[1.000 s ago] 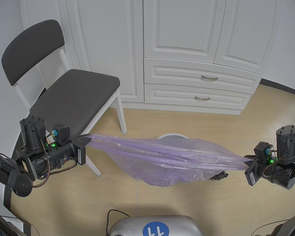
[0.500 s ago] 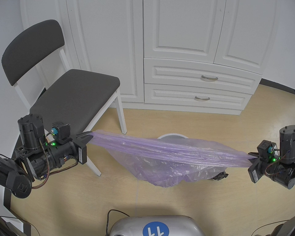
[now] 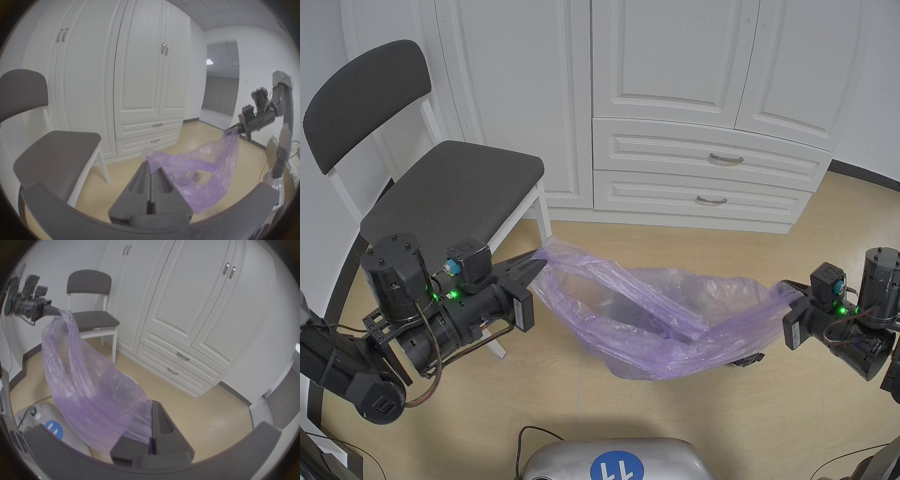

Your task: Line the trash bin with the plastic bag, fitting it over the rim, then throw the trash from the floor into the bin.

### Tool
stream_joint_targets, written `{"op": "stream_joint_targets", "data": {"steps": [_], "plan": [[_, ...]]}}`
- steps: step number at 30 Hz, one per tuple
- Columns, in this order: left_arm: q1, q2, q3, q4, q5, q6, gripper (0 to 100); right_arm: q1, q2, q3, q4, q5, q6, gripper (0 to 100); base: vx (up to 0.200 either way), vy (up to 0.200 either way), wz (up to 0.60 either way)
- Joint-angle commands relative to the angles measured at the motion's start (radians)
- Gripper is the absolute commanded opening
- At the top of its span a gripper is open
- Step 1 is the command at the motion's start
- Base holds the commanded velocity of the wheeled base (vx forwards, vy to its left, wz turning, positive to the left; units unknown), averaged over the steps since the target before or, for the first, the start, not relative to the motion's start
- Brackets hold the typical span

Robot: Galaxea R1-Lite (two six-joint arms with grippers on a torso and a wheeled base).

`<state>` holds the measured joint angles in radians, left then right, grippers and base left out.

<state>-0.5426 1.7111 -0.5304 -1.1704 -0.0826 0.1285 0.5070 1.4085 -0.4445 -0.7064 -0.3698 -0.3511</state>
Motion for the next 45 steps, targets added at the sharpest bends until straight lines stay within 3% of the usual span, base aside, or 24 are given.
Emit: {"op": "stream_joint_targets", "data": {"steps": [1, 3, 5, 6, 16, 24, 28, 30, 34, 37, 38, 45], "plan": [[-0.105, 0.16, -0.017, -0.155, 0.037, -0.073, 0, 0.067, 0.159, 0.023, -0.165, 0.035, 0.053, 0, 0.0, 0.0, 0.0], [-0.157, 0.237, -0.048, -0.249, 0.096, -0.102, 0, 0.113, 0.23, 0.027, -0.312, 0.045, 0.092, 0, 0.0, 0.0, 0.0], [-0.169, 0.255, -0.06, -0.267, 0.113, -0.104, 0, 0.125, 0.247, 0.029, -0.352, 0.046, 0.099, 0, 0.0, 0.0, 0.0], [-0.203, 0.297, -0.089, -0.304, 0.152, -0.107, 0, 0.156, 0.294, 0.03, -0.458, 0.055, 0.116, 0, 0.0, 0.0, 0.0], [-0.297, 0.358, -0.171, -0.367, 0.245, -0.185, 0, 0.249, 0.555, 0.036, -0.864, 0.081, 0.139, 0, 0.0, 0.0, 0.0], [-0.303, 0.42, -0.224, -0.367, 0.28, -0.216, 0, 0.242, 0.569, 0.032, -0.864, 0.075, 0.133, 0, 0.0, 0.0, 0.0], [-0.246, 0.4, -0.217, -0.365, 0.28, -0.213, 0, 0.142, 0.527, 0.013, -0.864, 0.077, 0.104, 0, 0.0, 0.0, 0.0], [-0.191, 0.36, -0.201, -0.356, 0.268, -0.205, 0, 0.056, 0.491, 0.004, -0.864, 0.08, 0.07, 0, 0.0, 0.0, 0.0], [-0.065, 0.251, -0.163, -0.265, 0.205, -0.202, 0, -0.104, 0.386, -0.013, -0.752, 0.081, 0.023, 0, 0.0, 0.0, 0.0], [-0.004, 0.197, -0.137, -0.195, 0.162, -0.201, 0, -0.166, 0.333, -0.014, -0.676, 0.08, 0.003, 0, 0.0, 0.0, 0.0], [0.052, 0.177, -0.137, -0.163, 0.142, -0.191, 0, -0.216, 0.291, -0.007, -0.611, 0.08, -0.019, 0, 0.0, 0.0, 0.0], [0.128, 0.167, -0.126, -0.158, 0.136, -0.119, 0, -0.278, 0.25, 0.018, -0.562, 0.071, -0.075, 0, 0.0, 0.0, 0.0]]}}
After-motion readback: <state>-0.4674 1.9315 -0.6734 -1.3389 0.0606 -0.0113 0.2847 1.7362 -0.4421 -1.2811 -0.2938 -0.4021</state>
